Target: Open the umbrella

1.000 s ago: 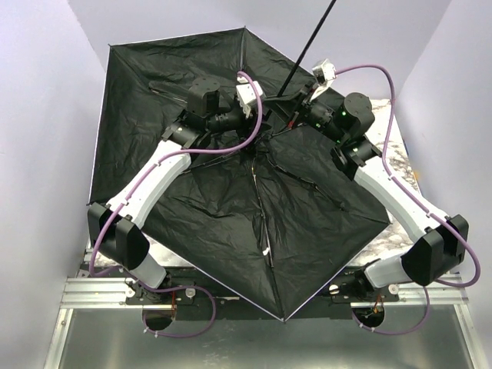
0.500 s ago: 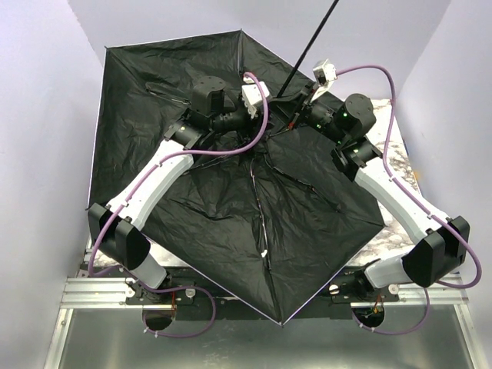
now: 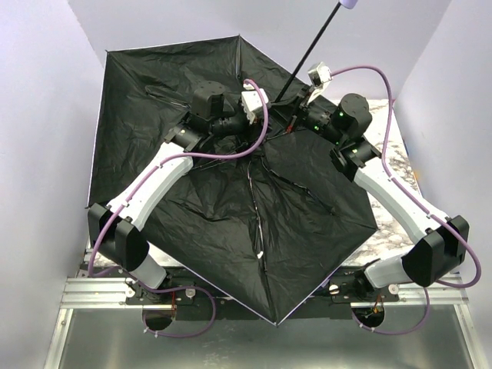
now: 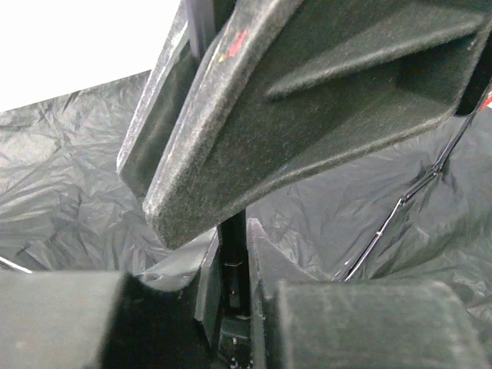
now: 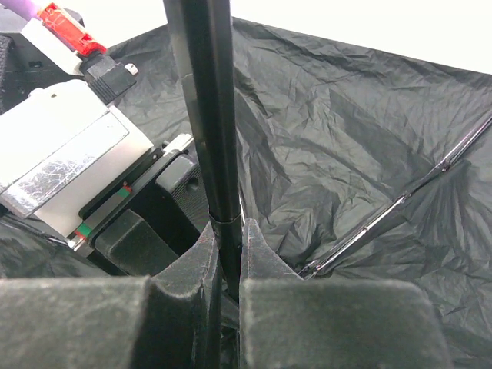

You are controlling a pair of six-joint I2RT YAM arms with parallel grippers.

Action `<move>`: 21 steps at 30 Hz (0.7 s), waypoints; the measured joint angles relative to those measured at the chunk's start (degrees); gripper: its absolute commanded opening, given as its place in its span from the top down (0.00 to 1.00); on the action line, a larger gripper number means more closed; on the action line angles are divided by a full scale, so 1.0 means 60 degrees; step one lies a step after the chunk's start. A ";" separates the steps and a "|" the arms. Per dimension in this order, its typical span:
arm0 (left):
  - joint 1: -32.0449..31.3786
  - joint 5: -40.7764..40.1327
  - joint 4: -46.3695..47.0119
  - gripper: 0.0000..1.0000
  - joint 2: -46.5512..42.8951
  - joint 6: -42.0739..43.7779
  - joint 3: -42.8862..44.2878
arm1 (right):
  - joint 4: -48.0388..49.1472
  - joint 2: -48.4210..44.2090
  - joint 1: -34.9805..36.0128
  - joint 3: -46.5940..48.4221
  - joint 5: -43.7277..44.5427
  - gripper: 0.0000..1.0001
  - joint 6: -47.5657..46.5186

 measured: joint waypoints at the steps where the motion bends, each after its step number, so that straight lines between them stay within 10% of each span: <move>1: 0.0022 0.0036 0.0000 0.73 0.0000 0.0000 -0.0018 | -0.0066 0.0004 0.0011 0.0000 0.0007 1.00 -0.0007; 8: 0.0361 0.0357 0.0084 1.00 -0.0007 0.0211 -0.0499 | -0.0335 0.0171 0.0062 0.0036 0.0117 1.00 0.0000; 13: 0.0444 0.0433 0.0131 1.00 -0.0007 0.0331 -0.0652 | -0.0404 0.0255 0.0062 0.0036 0.0120 0.97 -0.0015; 21: 0.0787 0.0087 -0.0608 1.00 -0.0040 0.0452 -0.0302 | -0.0251 -0.0317 0.0025 -0.0200 -0.0109 0.30 -0.0186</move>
